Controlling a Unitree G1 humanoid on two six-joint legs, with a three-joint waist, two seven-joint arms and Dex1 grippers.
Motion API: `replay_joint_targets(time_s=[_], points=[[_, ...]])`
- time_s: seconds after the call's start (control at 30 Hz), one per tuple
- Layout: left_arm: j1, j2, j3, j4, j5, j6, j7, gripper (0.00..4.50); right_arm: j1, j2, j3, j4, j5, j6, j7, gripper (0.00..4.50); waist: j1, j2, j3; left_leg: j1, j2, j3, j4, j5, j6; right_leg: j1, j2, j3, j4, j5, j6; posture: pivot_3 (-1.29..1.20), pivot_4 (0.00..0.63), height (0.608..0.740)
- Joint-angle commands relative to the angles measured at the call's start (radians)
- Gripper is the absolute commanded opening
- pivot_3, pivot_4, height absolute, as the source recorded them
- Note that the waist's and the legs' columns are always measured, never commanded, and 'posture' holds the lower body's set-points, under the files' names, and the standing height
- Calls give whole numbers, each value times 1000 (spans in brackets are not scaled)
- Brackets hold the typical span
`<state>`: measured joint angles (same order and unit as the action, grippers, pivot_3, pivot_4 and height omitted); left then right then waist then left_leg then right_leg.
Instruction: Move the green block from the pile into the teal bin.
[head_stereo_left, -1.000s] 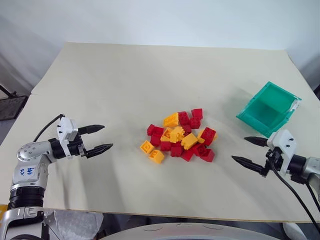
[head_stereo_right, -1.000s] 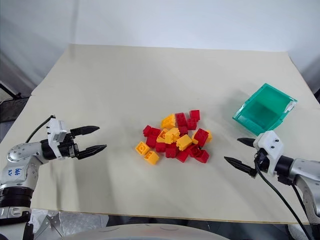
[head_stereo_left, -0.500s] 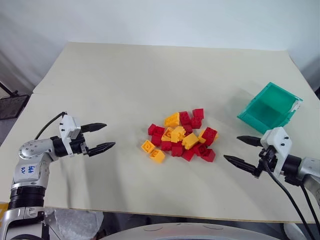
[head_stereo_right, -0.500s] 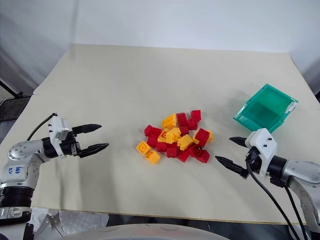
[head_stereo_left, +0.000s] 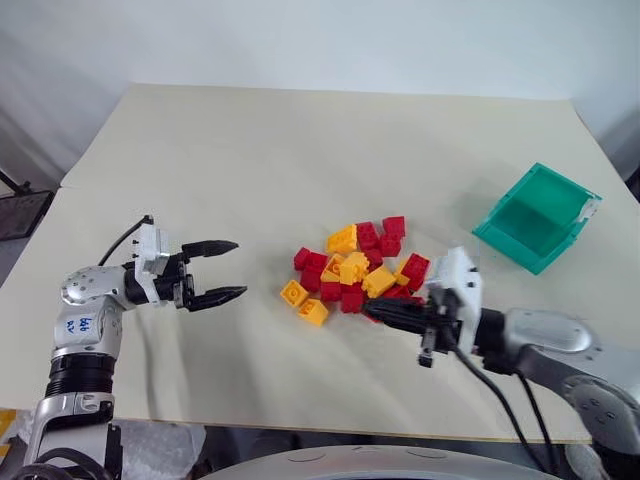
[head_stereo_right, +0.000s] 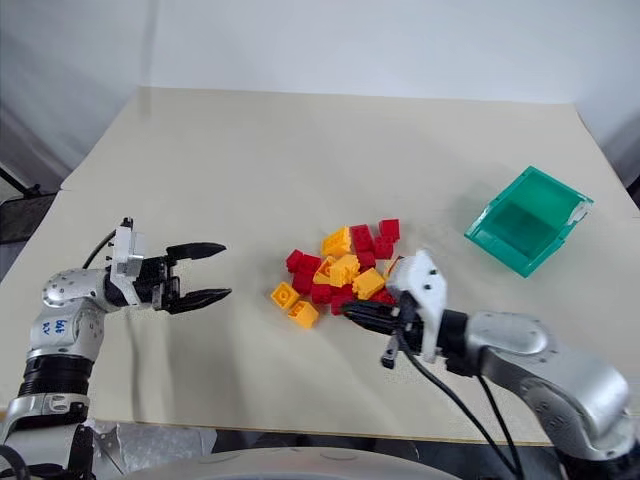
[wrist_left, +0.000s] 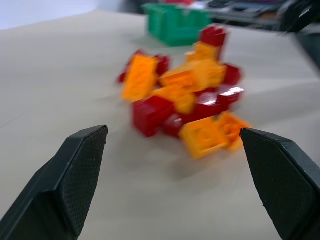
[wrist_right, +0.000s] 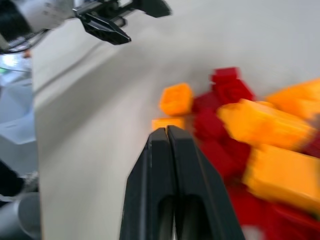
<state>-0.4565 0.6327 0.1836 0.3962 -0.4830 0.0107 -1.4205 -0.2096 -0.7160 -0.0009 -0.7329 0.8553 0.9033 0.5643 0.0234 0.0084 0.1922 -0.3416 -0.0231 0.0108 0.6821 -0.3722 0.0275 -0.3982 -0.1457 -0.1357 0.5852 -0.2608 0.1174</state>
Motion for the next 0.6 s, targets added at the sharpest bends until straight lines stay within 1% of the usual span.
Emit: replay_joint_targets(time_s=[0.03, 0.1, 0.17, 0.23, 0.43, 0.53, 0.6], points=[[-18, -4, 6, 1, -40, -8, -66, 4500, -48, 41, 79, 87, -86, -51, 8, 21, 0, 0, 0, 0, 0, 0, 0, 0, 0, 0, 0, -1, 0, 0, 0, 0, 150, 740], [-24, -11, 5, 3, -59, -2, -107, 4500, -75, 71, 119, 168, -153, -100, 19, 21, -1, 0, 0, 0, 0, 1, 1, 0, 1, 0, 0, -2, 0, 0, 0, 0, 150, 740], [-24, -14, 7, 1, -67, 1, -124, 4500, -87, 79, 123, 256, -220, -159, 33, 21, 1, 0, 0, 0, -1, 2, 1, 0, 1, 0, 0, -3, 0, 0, 0, 0, 150, 740], [-21, -13, 7, -3, -65, -3, -121, 4500, -96, 80, 103, 326, -272, -216, 39, 21, 1, 0, 0, -1, -1, 1, 1, 0, 2, 0, 0, -3, 0, 0, 1, 0, 150, 740], [-22, -20, 12, -6, -61, -20, -98, 4500, -111, 73, 20, 461, -363, -313, 32, 21, -1, 0, 0, 0, -1, 2, 1, 0, 2, 0, 1, -3, 1, 0, 1, 0, 150, 740], [-24, -27, 11, -7, -57, -26, -88, 4500, -105, 60, -26, 499, -405, -350, 25, 21, -1, 0, 0, 0, 0, 2, 1, 0, 2, 0, 1, -3, 1, 0, 1, 0, 150, 740], [-25, -32, 9, -6, -57, -30, -85, 4500, -95, 52, -49, 490, -411, -353, 33, 21, -1, 0, 0, 0, 0, 2, 1, 0, 2, 0, 1, -3, 1, 0, 1, 0, 150, 740]])
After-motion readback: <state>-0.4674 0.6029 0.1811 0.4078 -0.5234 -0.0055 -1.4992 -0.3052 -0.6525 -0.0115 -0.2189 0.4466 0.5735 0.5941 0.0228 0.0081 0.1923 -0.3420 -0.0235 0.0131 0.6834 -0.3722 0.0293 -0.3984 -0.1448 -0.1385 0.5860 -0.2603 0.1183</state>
